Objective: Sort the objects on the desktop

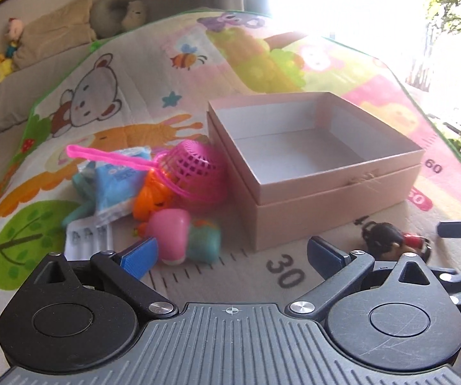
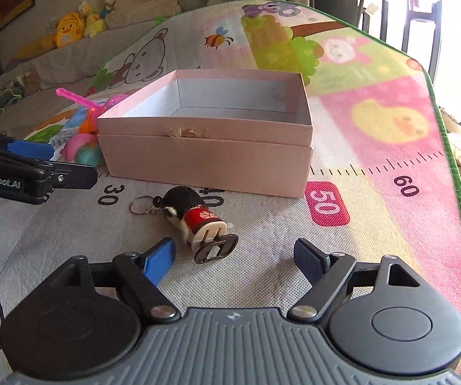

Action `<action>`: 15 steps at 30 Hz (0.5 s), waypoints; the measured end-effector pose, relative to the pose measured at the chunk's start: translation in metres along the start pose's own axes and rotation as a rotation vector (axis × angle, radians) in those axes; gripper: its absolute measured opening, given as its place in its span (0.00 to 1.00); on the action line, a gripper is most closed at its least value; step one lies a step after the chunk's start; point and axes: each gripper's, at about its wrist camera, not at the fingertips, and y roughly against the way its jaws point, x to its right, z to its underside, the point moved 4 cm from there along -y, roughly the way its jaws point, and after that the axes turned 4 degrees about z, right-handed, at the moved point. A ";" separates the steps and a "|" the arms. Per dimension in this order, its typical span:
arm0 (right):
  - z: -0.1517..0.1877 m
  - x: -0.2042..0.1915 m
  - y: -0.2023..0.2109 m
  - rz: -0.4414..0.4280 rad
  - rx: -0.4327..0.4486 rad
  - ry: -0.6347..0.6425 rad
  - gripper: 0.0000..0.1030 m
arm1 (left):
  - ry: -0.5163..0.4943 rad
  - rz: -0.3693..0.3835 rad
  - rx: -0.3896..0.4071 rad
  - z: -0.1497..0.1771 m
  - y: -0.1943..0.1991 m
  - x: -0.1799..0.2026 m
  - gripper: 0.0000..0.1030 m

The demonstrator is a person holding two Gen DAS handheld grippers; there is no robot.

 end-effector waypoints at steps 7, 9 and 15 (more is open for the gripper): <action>0.000 -0.002 -0.002 -0.006 -0.007 0.000 0.87 | 0.009 -0.074 -0.013 -0.002 -0.018 -0.034 0.97; 0.000 -0.003 -0.002 -0.010 -0.009 0.002 0.88 | 0.017 -0.069 -0.025 -0.001 -0.020 -0.041 0.83; 0.001 -0.006 -0.004 0.001 -0.017 0.024 0.90 | 0.035 -0.036 -0.015 0.000 -0.019 -0.042 0.71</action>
